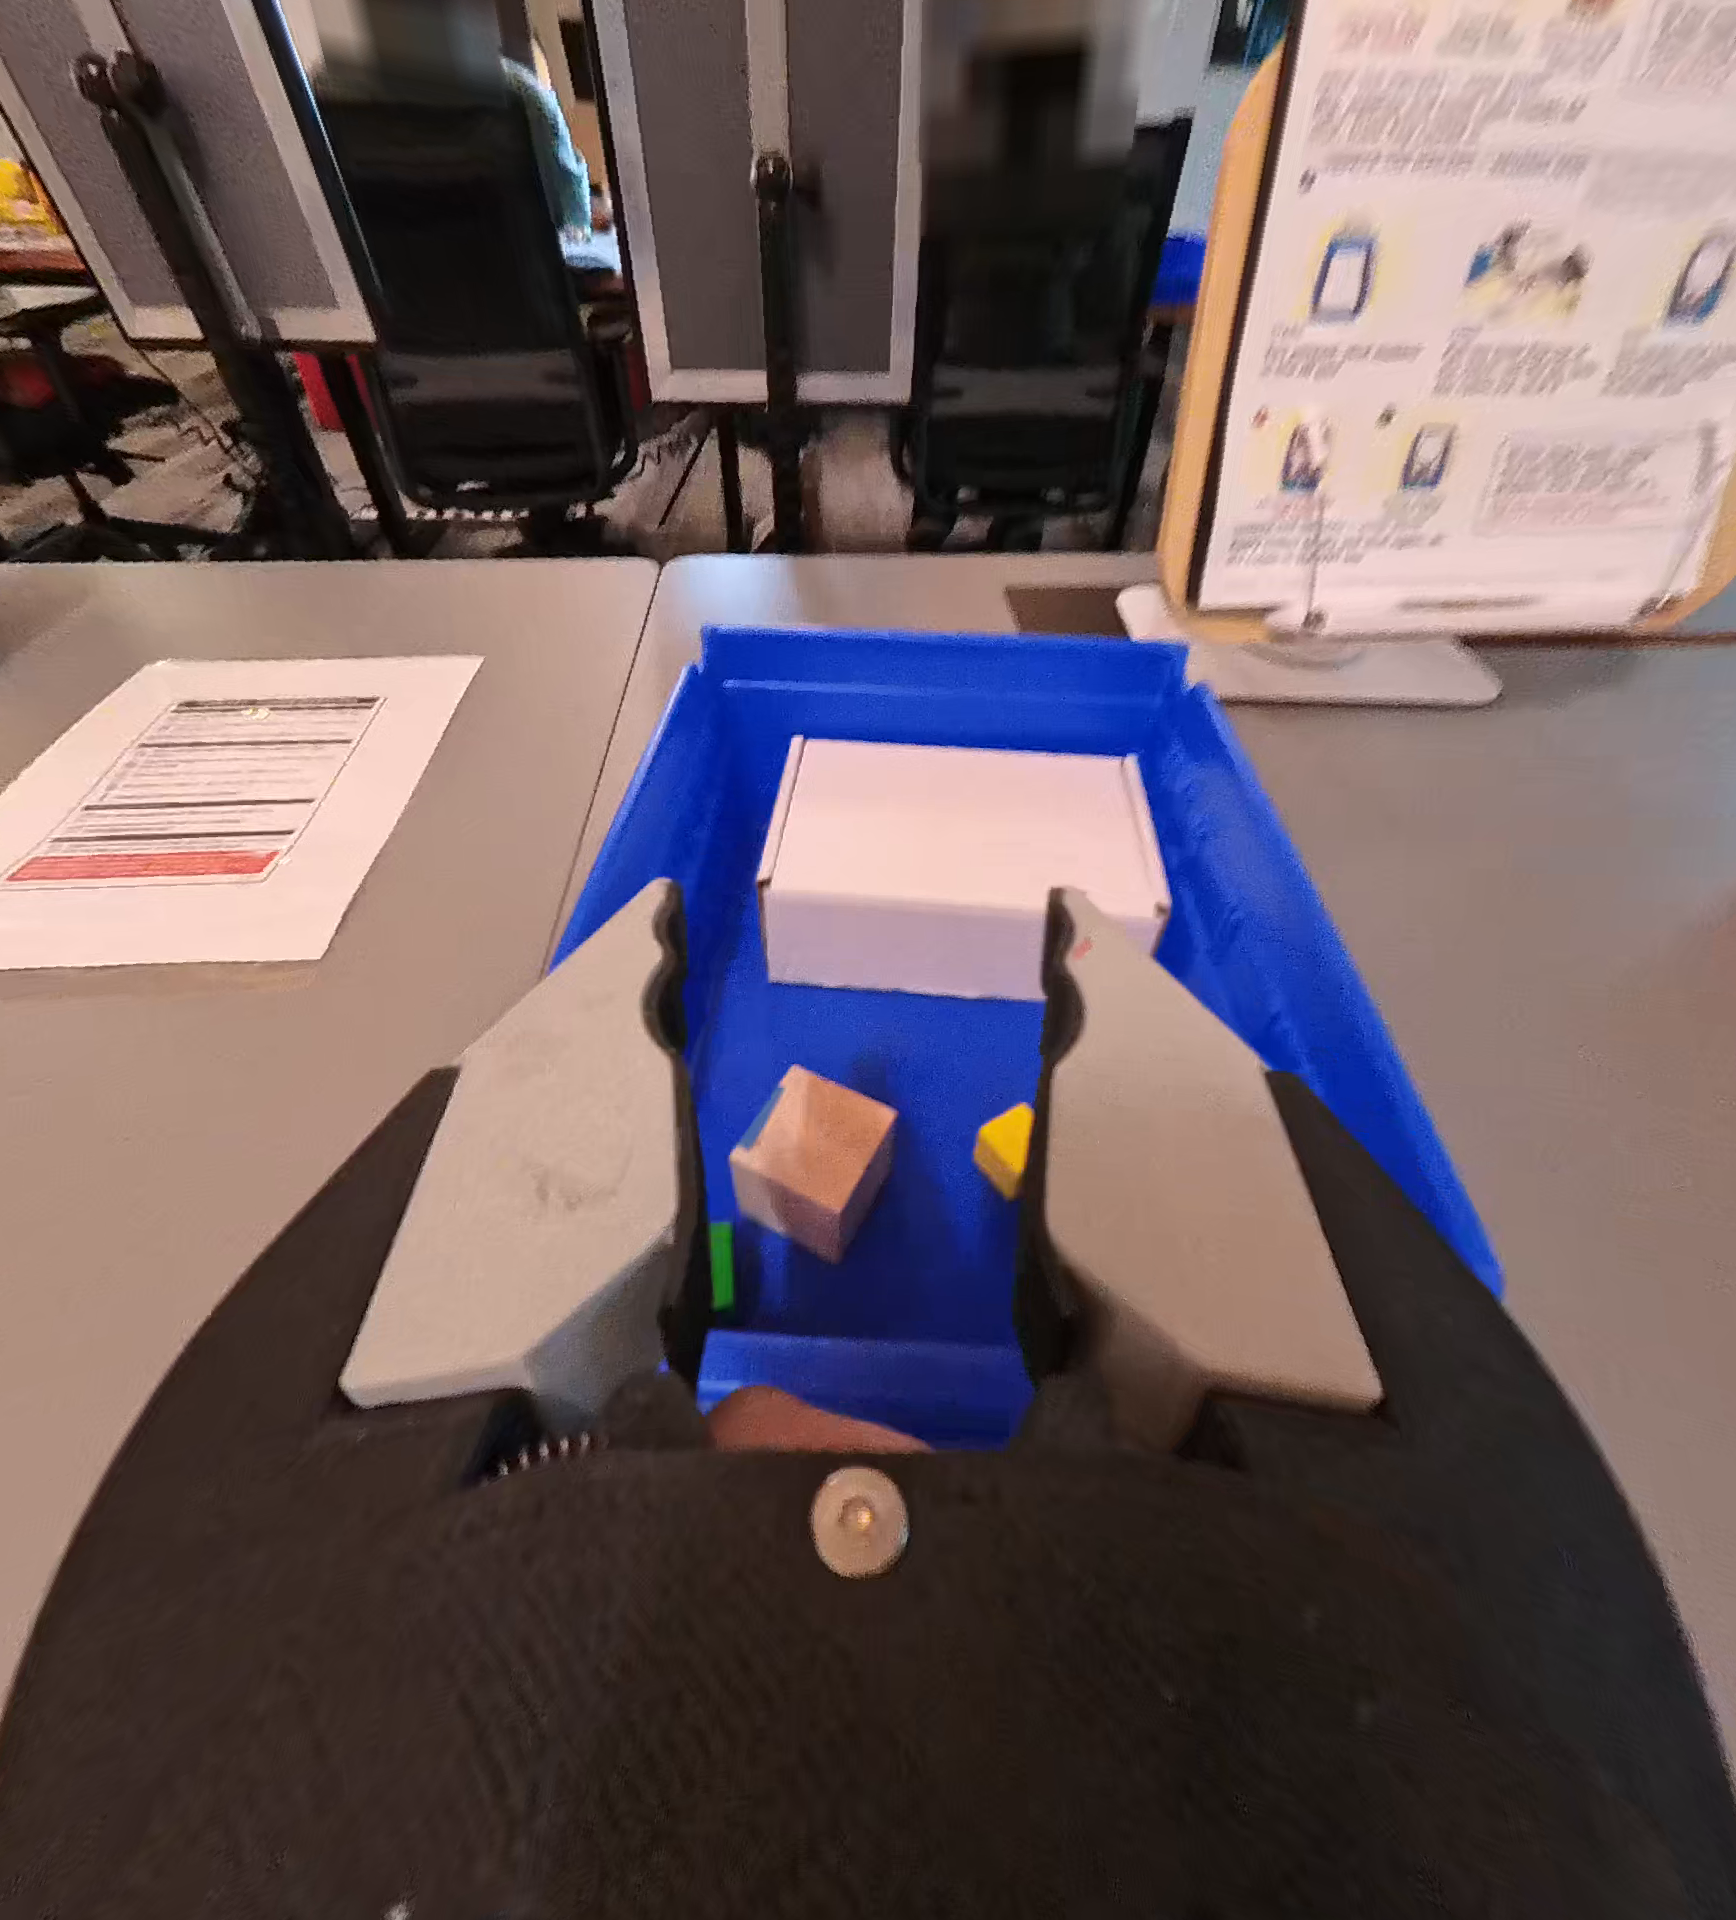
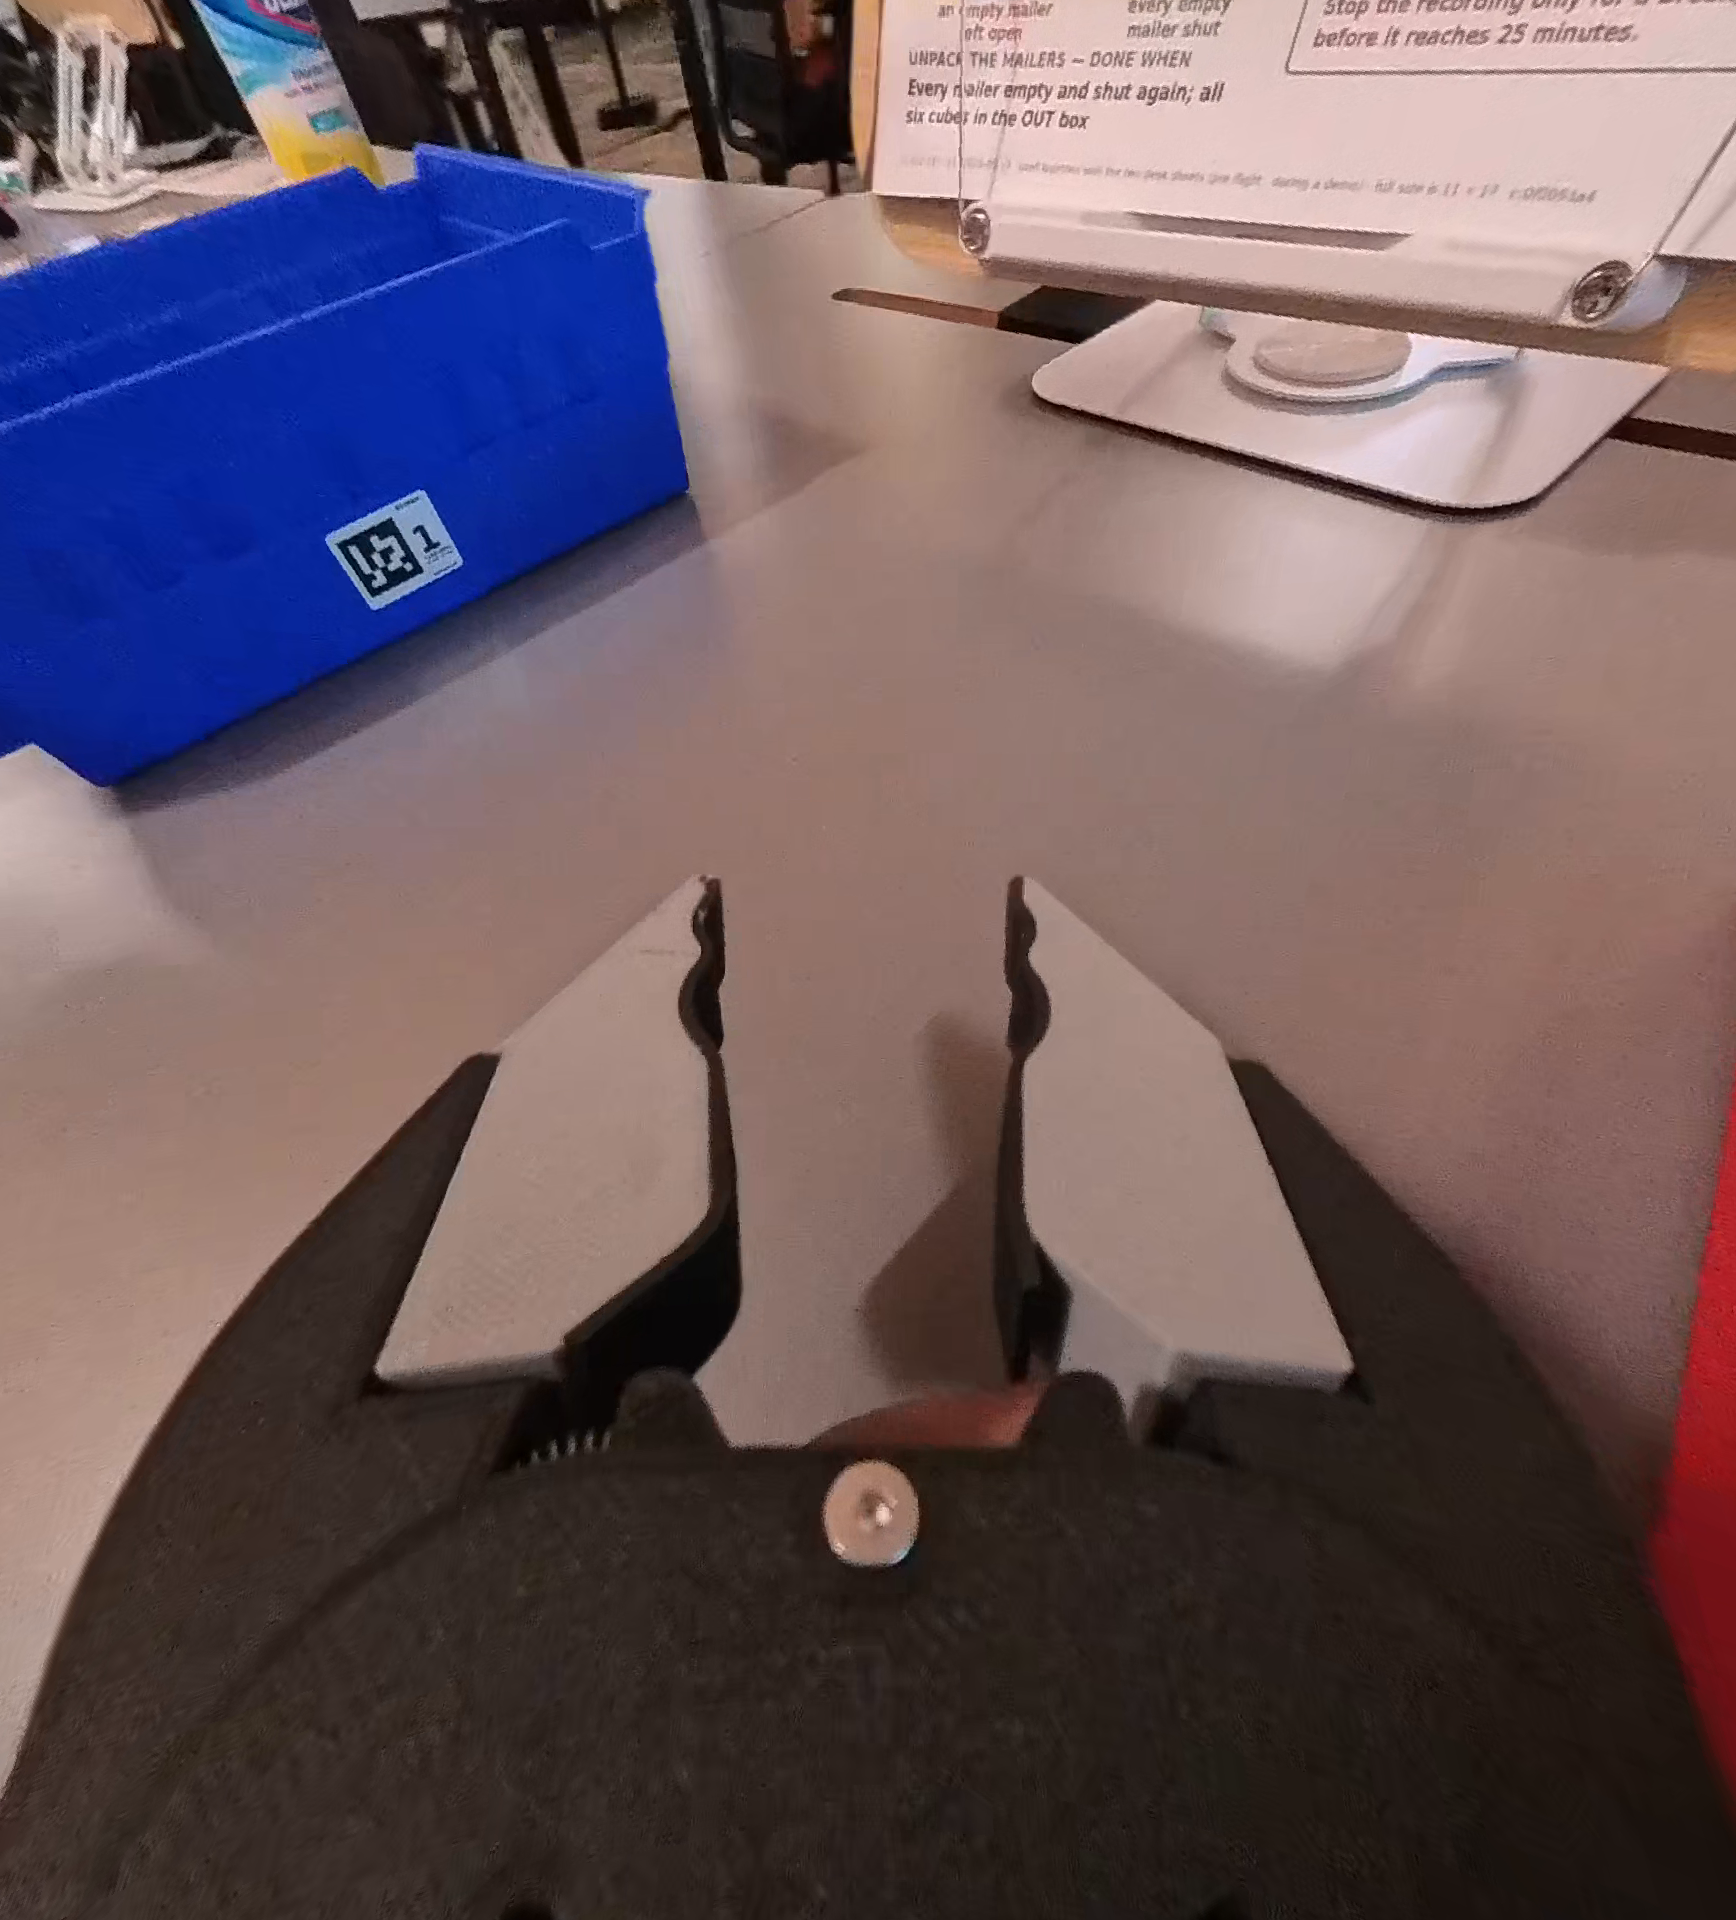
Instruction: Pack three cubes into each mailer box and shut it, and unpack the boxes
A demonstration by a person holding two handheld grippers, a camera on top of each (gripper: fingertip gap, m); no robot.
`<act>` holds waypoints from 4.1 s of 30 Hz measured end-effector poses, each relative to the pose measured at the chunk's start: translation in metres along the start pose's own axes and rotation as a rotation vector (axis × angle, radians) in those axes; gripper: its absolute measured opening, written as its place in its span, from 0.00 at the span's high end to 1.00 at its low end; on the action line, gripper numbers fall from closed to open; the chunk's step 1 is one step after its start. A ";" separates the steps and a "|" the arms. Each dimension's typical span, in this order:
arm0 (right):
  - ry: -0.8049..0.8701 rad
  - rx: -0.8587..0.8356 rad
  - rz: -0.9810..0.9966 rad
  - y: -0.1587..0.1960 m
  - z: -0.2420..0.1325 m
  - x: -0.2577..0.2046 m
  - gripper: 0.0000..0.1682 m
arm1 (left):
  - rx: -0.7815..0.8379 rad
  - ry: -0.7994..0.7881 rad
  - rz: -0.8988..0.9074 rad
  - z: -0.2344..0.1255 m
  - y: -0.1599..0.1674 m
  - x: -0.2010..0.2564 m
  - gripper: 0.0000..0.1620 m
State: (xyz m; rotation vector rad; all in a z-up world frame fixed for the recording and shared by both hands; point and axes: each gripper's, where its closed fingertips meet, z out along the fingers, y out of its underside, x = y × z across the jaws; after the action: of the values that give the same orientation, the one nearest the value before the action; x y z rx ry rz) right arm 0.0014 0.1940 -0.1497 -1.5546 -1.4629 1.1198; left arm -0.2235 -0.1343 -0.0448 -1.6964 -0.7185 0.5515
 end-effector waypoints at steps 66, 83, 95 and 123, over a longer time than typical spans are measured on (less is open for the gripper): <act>-0.223 -0.104 0.085 0.019 -0.004 -0.035 0.72 | -0.606 -0.129 0.107 0.157 0.069 -0.059 1.00; -0.236 -0.106 0.078 0.019 -0.005 -0.038 0.73 | -0.652 -0.049 0.036 0.145 0.070 -0.044 0.94; -0.237 -0.107 0.089 0.019 -0.005 -0.037 0.73 | -0.647 -0.101 0.051 0.152 0.067 -0.055 0.78; -0.243 -0.112 0.077 0.020 -0.005 -0.040 0.74 | -0.725 -0.038 0.088 0.133 0.075 -0.051 0.99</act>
State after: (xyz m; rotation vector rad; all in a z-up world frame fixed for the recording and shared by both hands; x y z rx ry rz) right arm 0.0140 0.1524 -0.1620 -1.6062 -1.6621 1.3303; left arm -0.3378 -0.0915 -0.1493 -2.4006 -0.9435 0.4035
